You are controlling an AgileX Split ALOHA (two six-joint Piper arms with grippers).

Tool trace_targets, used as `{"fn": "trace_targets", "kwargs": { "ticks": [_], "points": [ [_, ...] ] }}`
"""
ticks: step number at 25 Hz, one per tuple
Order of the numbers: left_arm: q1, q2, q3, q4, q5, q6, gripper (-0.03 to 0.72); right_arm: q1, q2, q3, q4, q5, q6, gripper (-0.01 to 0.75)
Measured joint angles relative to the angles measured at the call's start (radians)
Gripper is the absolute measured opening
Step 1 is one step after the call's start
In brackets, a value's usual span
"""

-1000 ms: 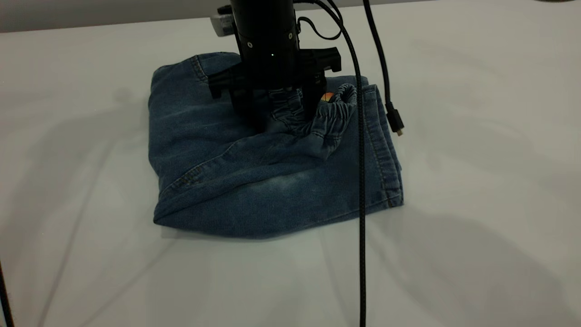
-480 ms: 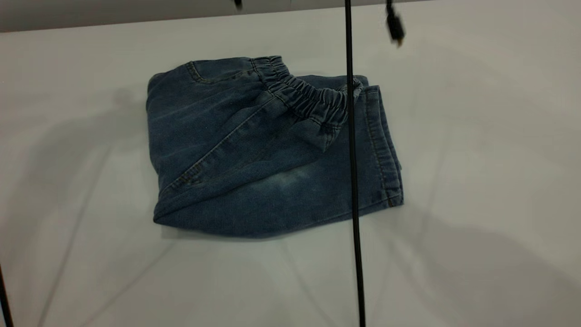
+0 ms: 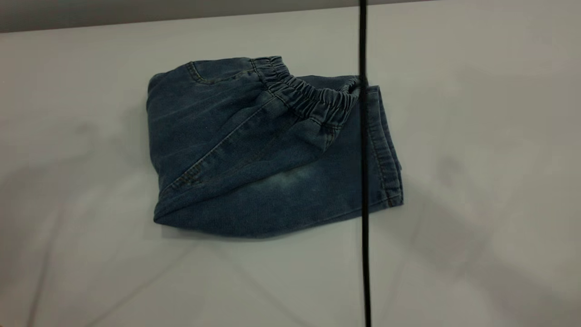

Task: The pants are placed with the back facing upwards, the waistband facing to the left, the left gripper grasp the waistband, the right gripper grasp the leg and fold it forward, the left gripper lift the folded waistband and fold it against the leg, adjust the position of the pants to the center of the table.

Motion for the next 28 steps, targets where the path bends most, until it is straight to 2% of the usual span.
{"fn": "trace_targets", "kwargs": {
  "ticks": [6,12,19,28],
  "points": [
    [0.000,-0.148,0.006,0.049,-0.005,-0.137,0.498,0.000,-0.305,0.211,-0.018,-0.001,-0.008,0.476],
    [0.000,-0.314,0.094,0.158,-0.008,-0.312,0.490,0.000,-0.647,0.550,-0.116,-0.004,0.009,0.476],
    [0.000,-0.582,0.345,0.229,-0.007,-0.393,0.486,0.000,-1.010,0.931,-0.170,-0.004,0.114,0.476],
    [0.000,-1.018,0.749,0.358,-0.007,-0.507,0.486,0.000,-1.374,1.383,-0.132,-0.006,0.120,0.476]
  ]
}}
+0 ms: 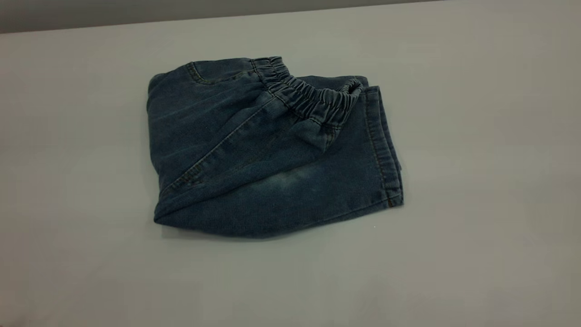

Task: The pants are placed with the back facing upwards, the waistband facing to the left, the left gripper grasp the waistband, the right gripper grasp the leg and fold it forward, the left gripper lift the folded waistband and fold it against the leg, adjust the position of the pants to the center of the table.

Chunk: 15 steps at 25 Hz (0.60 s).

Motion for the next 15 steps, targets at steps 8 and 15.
{"fn": "trace_targets", "kwargs": {
  "ticks": [8,15],
  "points": [
    [0.000,-0.376,0.312,0.177,-0.023,-0.111,0.486,0.000,-0.293,0.363,0.109,-0.033,-0.033,0.476],
    [0.000,-0.502,0.501,0.207,-0.115,-0.139,0.486,0.000,-0.507,0.424,0.121,-0.009,-0.031,0.476]
  ]
}}
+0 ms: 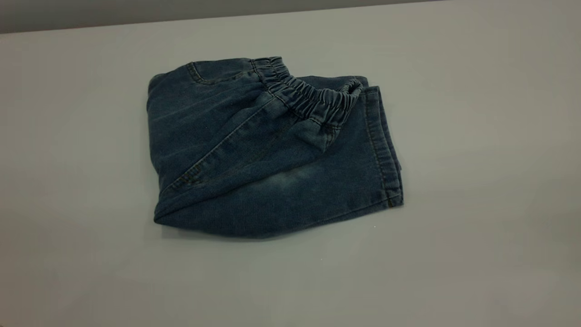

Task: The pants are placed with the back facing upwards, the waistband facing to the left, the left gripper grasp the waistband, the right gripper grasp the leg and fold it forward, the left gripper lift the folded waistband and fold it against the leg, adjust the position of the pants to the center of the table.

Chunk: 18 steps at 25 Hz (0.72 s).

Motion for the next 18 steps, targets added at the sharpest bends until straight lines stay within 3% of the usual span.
{"fn": "trace_targets", "kwargs": {
  "ticks": [2,6,11,15,18],
  "points": [
    [0.000,0.000,0.037,0.001,0.017,0.000,0.486,0.000,-0.037,0.000,0.000,0.013,0.000,0.476],
    [0.000,0.001,0.041,0.001,-0.053,0.001,0.486,0.000,-0.054,0.000,0.000,0.012,0.000,0.476],
    [0.000,0.001,0.045,-0.003,-0.014,0.002,0.486,-0.005,-0.055,0.000,0.000,0.011,0.000,0.476],
    [0.000,0.001,0.045,-0.004,-0.015,0.002,0.486,-0.108,-0.053,0.000,0.008,0.011,0.000,0.476],
    [0.000,0.001,0.045,-0.005,-0.015,0.003,0.486,-0.260,-0.055,0.000,0.008,0.011,0.000,0.476]
  ]
}}
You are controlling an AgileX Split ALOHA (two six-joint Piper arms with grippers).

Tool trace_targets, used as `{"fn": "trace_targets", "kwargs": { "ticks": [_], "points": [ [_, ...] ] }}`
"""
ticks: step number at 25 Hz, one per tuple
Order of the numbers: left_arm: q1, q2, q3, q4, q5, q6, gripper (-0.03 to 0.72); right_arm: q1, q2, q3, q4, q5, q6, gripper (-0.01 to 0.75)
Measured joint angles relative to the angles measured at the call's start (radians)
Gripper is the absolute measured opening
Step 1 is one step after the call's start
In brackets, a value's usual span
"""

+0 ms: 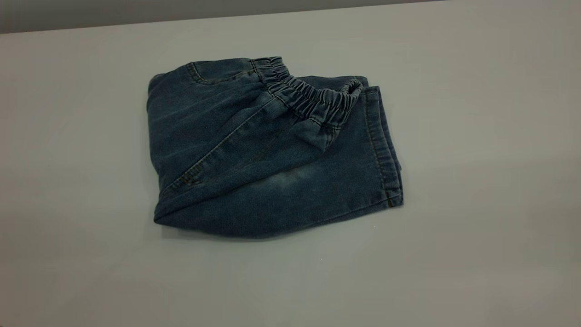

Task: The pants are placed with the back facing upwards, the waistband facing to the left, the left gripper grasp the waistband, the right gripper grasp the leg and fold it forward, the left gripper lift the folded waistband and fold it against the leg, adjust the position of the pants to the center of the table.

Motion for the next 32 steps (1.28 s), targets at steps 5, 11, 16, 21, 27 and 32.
{"fn": "trace_targets", "kwargs": {
  "ticks": [5,11,16,21,27,32],
  "points": [
    [0.000,0.001,0.000,-0.001,0.000,0.000,0.486,-0.243,-0.020,0.000,-0.002,0.000,0.001,0.476],
    [0.000,0.001,0.000,-0.001,-0.001,0.000,0.486,-0.351,-0.021,0.000,-0.003,-0.001,0.001,0.476],
    [0.000,0.001,0.000,-0.001,-0.001,0.003,0.486,-0.382,-0.020,0.000,-0.056,-0.039,-0.069,0.476],
    [0.000,0.001,0.000,-0.001,-0.001,0.001,0.485,-0.378,-0.020,0.019,-0.087,-0.153,-0.086,0.476],
    [0.000,0.001,0.000,-0.001,-0.001,0.001,0.485,-0.378,-0.020,0.028,-0.085,-0.236,-0.086,0.476],
    [0.000,0.001,0.000,-0.001,-0.001,0.001,0.485,-0.378,-0.020,0.028,-0.085,-0.235,-0.086,0.476]
  ]
}}
